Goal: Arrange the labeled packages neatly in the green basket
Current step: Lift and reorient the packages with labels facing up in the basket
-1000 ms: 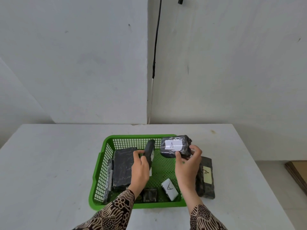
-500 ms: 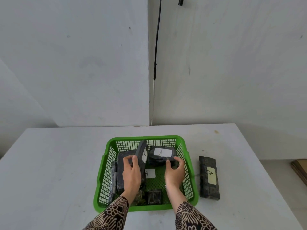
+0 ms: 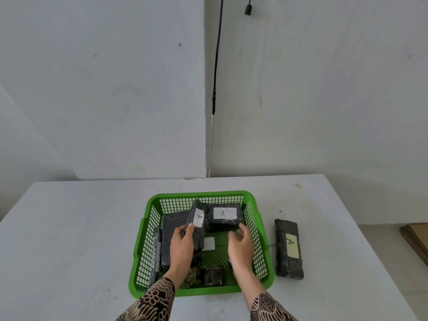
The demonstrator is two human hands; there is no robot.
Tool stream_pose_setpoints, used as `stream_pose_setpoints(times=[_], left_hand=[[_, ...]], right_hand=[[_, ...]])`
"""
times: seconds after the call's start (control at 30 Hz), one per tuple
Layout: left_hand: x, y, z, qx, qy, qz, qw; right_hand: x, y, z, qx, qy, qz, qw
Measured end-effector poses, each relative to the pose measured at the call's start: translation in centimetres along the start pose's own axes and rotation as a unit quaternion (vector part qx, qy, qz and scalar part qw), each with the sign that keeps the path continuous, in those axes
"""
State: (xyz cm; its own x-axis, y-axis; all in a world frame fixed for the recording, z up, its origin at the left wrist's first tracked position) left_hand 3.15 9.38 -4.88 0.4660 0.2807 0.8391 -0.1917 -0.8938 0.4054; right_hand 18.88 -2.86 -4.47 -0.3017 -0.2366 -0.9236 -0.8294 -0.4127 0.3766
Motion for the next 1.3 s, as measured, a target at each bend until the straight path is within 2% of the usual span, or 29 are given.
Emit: stream_pose_setpoints(times=[0.07, 0.17, 0.27, 0.53, 0.67, 0.87, 1.07, 1.23, 1.3], left_hand=[[0.6, 0.3, 0.3, -0.015, 0.025, 0.014, 0.999], [1.4, 1.0, 1.1, -0.052, 0.058, 0.028, 0.997], [2.1, 1.8, 1.9, -0.087, 0.064, 0.054, 0.993], [2.8, 2.4, 1.9, -0.137, -0.005, 0.107, 0.985], [2.0, 1.6, 0.8, -0.103, -0.051, 0.110, 0.987], [2.3, 1.3, 0.0, -0.103, 0.044, 0.095, 0.989], [2.4, 0.9, 0.1, -0.109, -0.040, 0.110, 0.987], [1.8, 0.9, -0.5, -0.066, -0.041, 0.102, 0.992], [1.7, 0.8, -0.6, -0.056, -0.045, 0.104, 0.992]], right_hand=[[-1.0, 1.0, 0.4, -0.044, -0.017, -0.026, 0.999], [-2.0, 2.5, 2.2, -0.166, -0.039, -0.014, 0.985], [-2.4, 3.2, 2.8, -0.205, -0.036, -0.017, 0.978], [-3.1, 2.7, 1.1, -0.175, 0.014, -0.051, 0.983], [-3.9, 1.8, -0.4, -0.143, 0.071, -0.086, 0.983], [-4.0, 1.2, -1.5, -0.159, 0.180, -0.127, 0.962], [-3.8, 1.6, -1.7, -0.151, 0.207, -0.175, 0.951], [-5.4, 2.6, -2.4, -0.067, 0.244, -0.281, 0.926], [-6.3, 3.8, -2.2, -0.046, 0.273, -0.358, 0.892]])
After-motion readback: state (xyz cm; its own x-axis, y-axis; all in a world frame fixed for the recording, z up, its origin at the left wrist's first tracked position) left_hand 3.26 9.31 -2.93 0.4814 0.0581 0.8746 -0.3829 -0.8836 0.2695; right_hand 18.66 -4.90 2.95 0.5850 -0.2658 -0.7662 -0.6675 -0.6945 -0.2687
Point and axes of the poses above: each hand's wrist, its own y-axis away from the middle knuckle, its own z-axis out of the palm, x = y × z, the point moved 8 cm from there along -y, towards the middle knuckle, and after that the axes turned 13 degrees about -y, right-handed, at the moved point
